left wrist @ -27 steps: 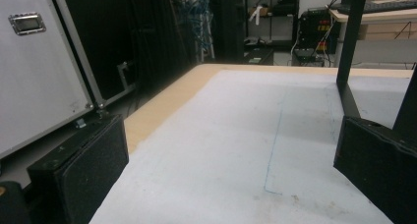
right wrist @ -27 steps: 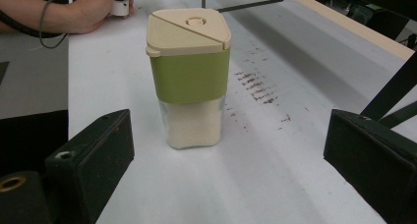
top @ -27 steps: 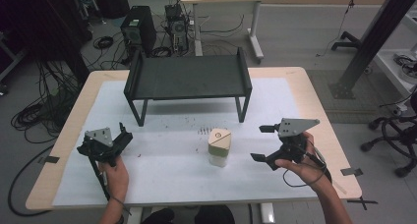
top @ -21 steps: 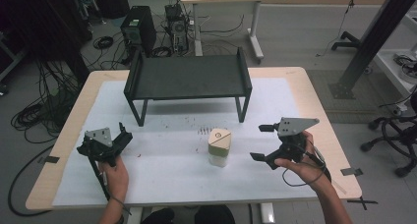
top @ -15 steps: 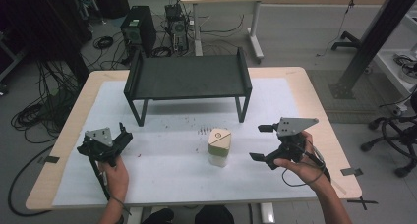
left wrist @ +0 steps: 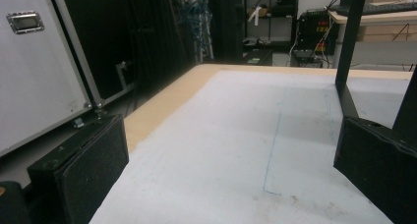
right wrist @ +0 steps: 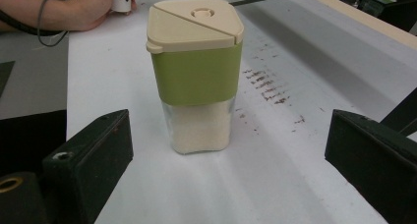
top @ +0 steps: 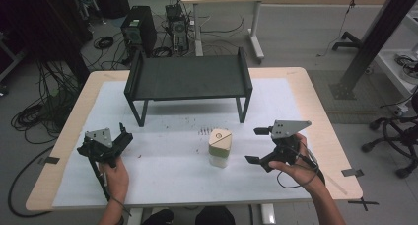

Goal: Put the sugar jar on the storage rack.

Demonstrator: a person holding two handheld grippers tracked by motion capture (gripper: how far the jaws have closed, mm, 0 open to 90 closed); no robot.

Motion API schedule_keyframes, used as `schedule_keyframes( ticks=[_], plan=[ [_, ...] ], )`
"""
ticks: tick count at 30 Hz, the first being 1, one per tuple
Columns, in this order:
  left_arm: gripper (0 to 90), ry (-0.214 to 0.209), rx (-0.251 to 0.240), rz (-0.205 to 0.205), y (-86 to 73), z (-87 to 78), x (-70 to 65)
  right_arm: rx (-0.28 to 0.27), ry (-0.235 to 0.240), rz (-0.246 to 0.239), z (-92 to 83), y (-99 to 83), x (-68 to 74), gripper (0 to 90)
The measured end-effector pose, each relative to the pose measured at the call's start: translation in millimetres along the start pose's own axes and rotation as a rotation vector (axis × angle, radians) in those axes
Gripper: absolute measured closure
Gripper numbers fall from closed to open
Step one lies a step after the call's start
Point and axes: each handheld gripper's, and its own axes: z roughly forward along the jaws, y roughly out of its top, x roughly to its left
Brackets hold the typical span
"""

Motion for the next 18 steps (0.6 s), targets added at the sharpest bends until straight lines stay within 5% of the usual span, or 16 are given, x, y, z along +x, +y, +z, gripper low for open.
schedule_keyframes(
  ticks=[18],
  plan=[
    [0.2,-0.002,0.0,0.002,0.0,0.0,-0.3,0.017,0.022,0.005,17.0,-6.9,1.4,3.6]
  ],
)
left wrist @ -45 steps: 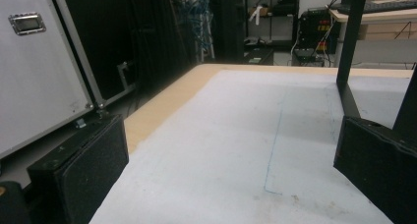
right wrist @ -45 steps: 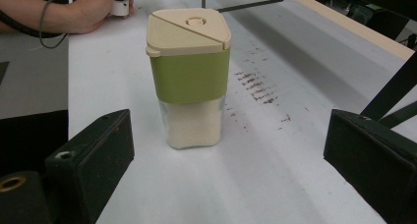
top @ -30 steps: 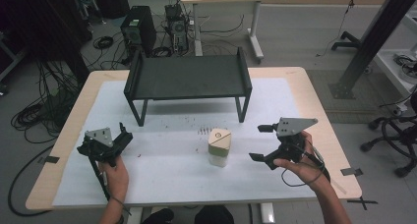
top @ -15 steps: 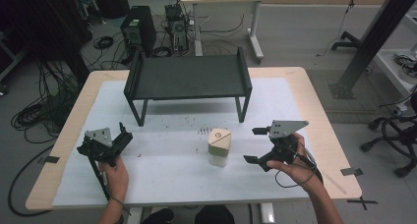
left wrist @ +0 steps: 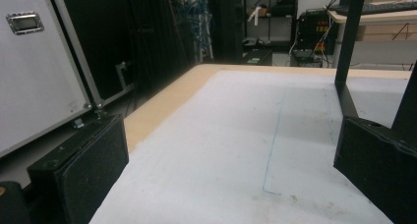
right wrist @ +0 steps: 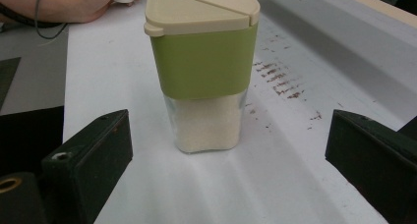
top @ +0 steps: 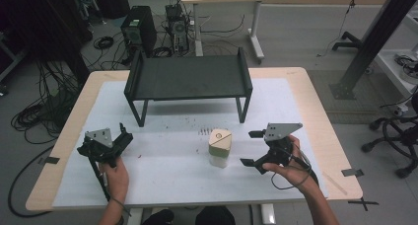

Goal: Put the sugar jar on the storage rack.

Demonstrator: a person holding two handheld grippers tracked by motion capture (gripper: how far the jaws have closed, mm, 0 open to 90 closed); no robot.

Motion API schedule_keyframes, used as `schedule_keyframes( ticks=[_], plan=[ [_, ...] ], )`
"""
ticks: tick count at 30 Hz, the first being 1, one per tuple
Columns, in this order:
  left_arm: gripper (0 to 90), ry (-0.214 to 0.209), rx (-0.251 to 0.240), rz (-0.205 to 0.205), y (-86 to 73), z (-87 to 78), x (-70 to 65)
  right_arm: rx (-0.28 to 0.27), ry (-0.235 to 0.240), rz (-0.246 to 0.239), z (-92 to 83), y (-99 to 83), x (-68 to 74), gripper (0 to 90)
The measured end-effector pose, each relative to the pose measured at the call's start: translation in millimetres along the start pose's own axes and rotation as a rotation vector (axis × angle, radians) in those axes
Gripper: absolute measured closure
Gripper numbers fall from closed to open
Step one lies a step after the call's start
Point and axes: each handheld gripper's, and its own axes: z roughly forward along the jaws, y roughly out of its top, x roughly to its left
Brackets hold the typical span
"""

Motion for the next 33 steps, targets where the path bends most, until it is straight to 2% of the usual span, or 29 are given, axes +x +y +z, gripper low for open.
schedule_keyframes(
  ticks=[33],
  plan=[
    [0.2,-0.003,0.001,-0.009,0.0,-0.3,1.5,0.018,0.025,-0.003,31.0,-1.3,2.8,2.9]
  ],
)
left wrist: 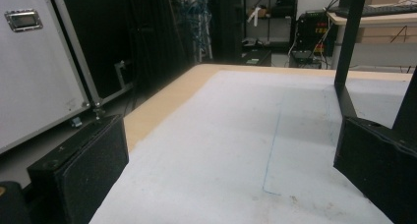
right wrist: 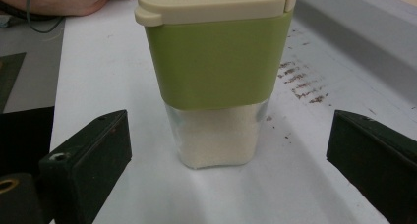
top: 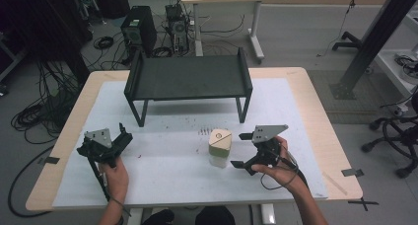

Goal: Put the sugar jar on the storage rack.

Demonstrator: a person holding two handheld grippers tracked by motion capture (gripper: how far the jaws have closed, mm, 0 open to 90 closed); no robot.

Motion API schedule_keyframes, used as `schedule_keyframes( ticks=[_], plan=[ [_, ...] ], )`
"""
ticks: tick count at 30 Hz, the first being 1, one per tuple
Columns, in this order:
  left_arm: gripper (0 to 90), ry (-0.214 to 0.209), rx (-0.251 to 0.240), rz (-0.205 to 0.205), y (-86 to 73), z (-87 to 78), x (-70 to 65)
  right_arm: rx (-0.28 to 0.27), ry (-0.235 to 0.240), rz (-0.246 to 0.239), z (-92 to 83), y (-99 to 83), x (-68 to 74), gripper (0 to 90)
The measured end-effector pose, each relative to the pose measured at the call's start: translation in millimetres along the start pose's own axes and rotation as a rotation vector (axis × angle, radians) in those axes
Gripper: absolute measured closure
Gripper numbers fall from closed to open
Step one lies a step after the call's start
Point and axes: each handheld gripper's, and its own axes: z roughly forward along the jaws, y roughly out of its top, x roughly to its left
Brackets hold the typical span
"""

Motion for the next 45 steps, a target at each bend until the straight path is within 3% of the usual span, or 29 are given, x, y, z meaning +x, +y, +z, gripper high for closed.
schedule_keyframes(
  ticks=[45],
  plan=[
    [0.2,-0.002,0.0,-0.016,0.1,0.2,1.4,-0.014,0.036,0.003,32.4,5.9,2.5,2.3]
  ],
)
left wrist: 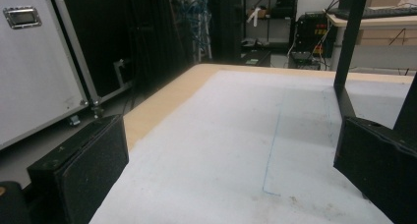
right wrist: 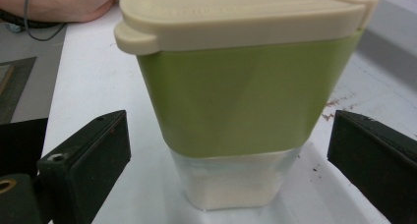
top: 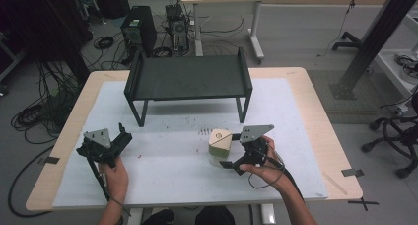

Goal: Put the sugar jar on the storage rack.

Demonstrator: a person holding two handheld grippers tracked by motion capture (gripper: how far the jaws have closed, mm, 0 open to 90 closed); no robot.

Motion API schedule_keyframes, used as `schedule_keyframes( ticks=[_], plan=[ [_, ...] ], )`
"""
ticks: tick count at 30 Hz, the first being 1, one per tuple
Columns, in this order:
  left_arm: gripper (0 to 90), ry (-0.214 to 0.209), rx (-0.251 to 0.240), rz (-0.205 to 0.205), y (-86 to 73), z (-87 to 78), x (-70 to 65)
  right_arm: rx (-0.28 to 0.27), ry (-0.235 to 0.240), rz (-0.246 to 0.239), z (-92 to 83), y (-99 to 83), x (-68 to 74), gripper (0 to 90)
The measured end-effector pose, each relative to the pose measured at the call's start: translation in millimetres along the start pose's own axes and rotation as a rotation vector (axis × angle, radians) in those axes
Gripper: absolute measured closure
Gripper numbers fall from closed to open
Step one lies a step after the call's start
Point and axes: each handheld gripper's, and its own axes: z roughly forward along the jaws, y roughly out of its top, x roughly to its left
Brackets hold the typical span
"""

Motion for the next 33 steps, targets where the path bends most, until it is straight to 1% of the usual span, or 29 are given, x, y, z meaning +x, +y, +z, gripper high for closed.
schedule_keyframes(
  ticks=[33],
  plan=[
    [0.2,-0.001,0.0,0.0,0.0,0.1,-0.1,-0.005,0.003,0.0,10.1,5.4,-1.3,1.9]
  ],
)
